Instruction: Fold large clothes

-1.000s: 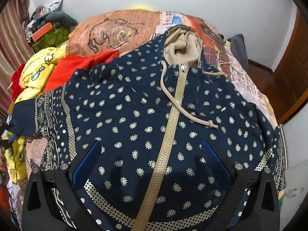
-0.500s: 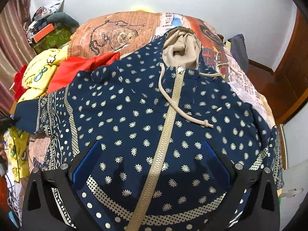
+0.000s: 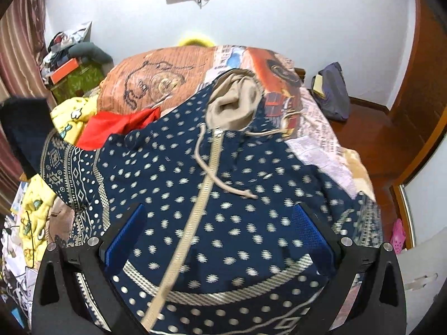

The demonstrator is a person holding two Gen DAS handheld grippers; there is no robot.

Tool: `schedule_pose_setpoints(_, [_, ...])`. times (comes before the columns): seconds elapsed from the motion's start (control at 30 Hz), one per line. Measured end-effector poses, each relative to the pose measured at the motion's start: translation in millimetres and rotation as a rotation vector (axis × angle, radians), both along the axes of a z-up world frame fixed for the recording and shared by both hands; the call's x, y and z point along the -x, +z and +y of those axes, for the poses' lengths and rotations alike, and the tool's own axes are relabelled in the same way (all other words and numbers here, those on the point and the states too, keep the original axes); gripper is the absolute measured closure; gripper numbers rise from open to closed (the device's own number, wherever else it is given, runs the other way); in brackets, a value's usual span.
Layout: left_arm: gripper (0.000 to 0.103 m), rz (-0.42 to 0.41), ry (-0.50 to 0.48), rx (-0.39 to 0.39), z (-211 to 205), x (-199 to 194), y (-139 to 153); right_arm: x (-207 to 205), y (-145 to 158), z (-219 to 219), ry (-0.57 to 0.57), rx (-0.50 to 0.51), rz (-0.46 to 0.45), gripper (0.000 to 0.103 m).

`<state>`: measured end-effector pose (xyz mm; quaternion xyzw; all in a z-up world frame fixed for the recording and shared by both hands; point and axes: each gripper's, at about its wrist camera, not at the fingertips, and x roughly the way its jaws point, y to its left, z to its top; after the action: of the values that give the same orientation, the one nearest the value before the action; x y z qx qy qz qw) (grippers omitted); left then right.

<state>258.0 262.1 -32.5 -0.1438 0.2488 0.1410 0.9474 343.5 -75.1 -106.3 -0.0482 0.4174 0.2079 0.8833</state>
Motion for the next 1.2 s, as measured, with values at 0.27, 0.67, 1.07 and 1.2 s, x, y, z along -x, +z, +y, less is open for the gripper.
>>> schedule_pose_setpoints(0.27, [0.101, 0.046, -0.279, -0.042, -135, -71, 0, 3, 6, -41, -0.037, -0.007, -0.017, 0.000])
schedule_pose_setpoints(0.67, [0.101, 0.436, -0.621, -0.054, -284, -102, -132, 8, -9, -84, -0.084, -0.010, 0.021, 0.000])
schedule_pose_setpoints(1.07, [0.055, 0.569, -0.734, -0.122, -322, -65, -177, 20, -22, -86, -0.061, 0.040, 0.040, 0.000])
schedule_pose_setpoints(1.2, [0.046, 0.518, -0.728, -0.146, -307, -41, -160, 23, -17, -76, -0.039, 0.060, 0.024, 0.000])
